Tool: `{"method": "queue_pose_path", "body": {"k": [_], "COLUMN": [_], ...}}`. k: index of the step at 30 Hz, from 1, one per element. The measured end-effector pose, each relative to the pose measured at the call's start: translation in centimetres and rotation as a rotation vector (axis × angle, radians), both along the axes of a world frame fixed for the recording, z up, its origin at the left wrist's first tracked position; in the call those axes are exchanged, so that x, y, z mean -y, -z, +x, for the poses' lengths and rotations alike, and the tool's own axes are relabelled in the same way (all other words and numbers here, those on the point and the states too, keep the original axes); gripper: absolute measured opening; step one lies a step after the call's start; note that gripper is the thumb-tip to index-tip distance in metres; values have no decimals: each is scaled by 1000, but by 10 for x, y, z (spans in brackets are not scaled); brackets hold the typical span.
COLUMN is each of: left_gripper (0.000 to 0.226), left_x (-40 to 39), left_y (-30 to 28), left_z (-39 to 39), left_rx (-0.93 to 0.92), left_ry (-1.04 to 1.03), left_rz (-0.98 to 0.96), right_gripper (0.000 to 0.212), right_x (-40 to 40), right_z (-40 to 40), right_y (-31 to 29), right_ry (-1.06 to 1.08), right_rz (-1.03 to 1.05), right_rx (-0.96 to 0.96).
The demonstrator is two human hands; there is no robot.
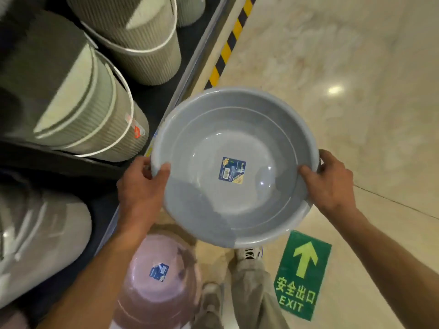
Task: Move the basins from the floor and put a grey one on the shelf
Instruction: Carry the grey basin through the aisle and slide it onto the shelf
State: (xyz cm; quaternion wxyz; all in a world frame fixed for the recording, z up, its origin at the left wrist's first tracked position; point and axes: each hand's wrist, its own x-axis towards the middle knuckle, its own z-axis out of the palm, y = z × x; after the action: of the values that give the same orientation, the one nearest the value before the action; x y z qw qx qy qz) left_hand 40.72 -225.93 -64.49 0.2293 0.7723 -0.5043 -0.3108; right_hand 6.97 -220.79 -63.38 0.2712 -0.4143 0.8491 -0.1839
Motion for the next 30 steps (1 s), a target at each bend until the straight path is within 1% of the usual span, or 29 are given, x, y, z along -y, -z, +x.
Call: {"method": "queue_pose_path", "body": {"k": [2,4,7,9,12,15,18,21,24,28,30], "left_gripper": [26,30,20,20,17,17,20,14,18,10,10], "left_x": [-6,-16,-33,-40,-60,-85,-108,-130,-157,-201,-224], "left_y": [-78,-161,-280,-353,-448,-524,-578,-611,-631,-645,-647], "left_z": [-10,-22,-41,-59,-93,-131,-173,-227,-294,-392,-439], "left_rx": [-11,-65,-130,-158,-215,-290,-299,-310,-334,-372,-376], "left_ry": [30,95,148,196,271,382,504,613,704,828,870], "left_rz": [-106,-182,-195,-235,-255,-268,-300,-331,-355,-391,-402], "right_gripper": [37,42,43,43,34,29,31,38,41,29,30], "right_x": [-17,-39,-77,-102,-151,-205,-259,-311,-364,-434,-467], "right_z": [-4,-9,-24,-40,-64,-86,-110,-144,-187,-247,-275], "right_y": [-70,-148,-266,-341,-436,-512,-568,-604,-626,-642,-645], "right_ry": [76,148,246,297,373,455,537,644,734,862,923], "right_rz": [-69,-139,-246,-323,-387,-435,-496,-536,-565,-587,-609], "right_rx": [39,84,124,125,103,101,49,6,-11,-73,-100]}}
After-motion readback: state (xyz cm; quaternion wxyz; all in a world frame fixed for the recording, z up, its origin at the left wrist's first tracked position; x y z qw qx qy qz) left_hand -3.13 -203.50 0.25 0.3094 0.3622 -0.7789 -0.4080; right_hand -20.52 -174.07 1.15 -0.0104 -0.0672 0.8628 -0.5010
